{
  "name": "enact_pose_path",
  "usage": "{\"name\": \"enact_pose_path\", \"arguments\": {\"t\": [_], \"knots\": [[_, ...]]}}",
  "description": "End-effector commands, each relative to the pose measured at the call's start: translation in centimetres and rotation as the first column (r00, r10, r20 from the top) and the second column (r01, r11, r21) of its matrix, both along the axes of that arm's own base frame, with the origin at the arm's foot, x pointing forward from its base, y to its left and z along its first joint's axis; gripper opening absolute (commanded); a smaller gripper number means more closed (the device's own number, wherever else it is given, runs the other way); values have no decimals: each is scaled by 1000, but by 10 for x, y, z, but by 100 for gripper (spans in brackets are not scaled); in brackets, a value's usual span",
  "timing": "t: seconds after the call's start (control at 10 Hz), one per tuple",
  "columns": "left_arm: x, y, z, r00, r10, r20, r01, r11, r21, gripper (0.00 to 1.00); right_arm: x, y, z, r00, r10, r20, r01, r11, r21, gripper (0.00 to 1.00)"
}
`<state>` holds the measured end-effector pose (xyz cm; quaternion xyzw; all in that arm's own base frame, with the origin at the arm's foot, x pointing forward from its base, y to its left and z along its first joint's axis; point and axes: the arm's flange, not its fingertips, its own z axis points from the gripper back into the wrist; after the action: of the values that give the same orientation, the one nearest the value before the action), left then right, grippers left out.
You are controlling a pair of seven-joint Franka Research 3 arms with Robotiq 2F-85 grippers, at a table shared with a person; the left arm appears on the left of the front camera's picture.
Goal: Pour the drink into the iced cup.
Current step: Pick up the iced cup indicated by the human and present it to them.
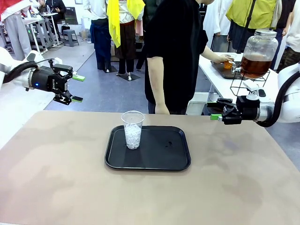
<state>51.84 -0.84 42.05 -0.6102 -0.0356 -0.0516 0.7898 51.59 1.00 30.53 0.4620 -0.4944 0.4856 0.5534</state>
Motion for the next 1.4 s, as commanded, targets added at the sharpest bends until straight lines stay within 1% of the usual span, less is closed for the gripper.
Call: {"name": "enact_pose_path", "arguments": {"t": [0.0, 1.3], "knots": [[0, 0, 2, 1000, 4, -1, -4, 1000, 2, 100, 4, 2, 4, 1000, 10, -6, -10, 1000, -6, 100], [0, 0, 2, 1000, 4, -1, -4, 1000, 2, 100, 4, 2, 4, 1000, 10, -6, -10, 1000, -6, 100]]}}
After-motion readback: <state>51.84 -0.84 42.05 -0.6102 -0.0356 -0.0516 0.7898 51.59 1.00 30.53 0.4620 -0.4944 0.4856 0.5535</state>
